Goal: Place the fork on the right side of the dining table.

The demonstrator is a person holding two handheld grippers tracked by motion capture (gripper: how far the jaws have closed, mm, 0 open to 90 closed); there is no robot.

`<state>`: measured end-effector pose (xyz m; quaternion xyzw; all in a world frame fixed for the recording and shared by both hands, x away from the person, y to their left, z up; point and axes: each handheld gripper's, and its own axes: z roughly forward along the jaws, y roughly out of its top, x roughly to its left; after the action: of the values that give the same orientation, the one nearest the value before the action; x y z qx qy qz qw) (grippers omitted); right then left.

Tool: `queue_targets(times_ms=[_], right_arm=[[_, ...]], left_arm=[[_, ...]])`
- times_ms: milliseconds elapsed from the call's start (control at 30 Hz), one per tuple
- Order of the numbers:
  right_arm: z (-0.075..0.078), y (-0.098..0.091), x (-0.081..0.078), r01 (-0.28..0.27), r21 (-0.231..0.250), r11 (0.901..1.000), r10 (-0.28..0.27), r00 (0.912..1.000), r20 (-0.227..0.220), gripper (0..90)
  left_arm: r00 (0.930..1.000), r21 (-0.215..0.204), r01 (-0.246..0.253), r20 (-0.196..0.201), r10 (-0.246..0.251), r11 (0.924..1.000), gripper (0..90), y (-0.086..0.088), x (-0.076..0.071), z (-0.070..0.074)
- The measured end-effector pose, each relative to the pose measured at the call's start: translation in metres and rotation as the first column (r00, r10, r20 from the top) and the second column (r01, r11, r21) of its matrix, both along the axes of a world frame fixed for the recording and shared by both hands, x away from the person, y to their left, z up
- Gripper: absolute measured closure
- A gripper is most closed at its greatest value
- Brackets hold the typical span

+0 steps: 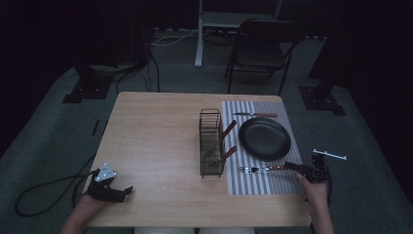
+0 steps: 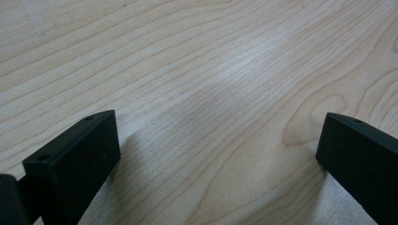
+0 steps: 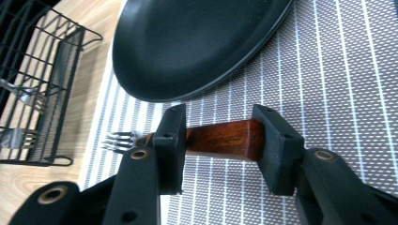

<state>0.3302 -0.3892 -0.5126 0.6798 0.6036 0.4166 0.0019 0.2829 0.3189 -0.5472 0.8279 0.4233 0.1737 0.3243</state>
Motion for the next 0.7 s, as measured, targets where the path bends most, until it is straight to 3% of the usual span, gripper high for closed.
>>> queue_targets(times_ms=[367,533,700], right_arm=[[-0.008,0.004,0.013,-0.010,-0.082,0.9966,0.007,0.9994,-0.033,48.2],[-0.008,0.009,0.017,-0.012,-0.167,0.9859,0.008,0.9996,-0.028,45.7],[-0.010,0.010,0.019,-0.006,-0.176,0.9844,0.002,0.9997,-0.024,45.1]], left_arm=[[1.0000,0.000,0.000,0.000,0.000,1.0000,0.0,0.000,0.000,0.000],[1.0000,0.000,0.000,0.000,0.000,1.0000,0.0,0.000,0.000,0.000],[1.0000,0.000,0.000,0.000,0.000,1.0000,0.0,0.000,0.000,0.000]])
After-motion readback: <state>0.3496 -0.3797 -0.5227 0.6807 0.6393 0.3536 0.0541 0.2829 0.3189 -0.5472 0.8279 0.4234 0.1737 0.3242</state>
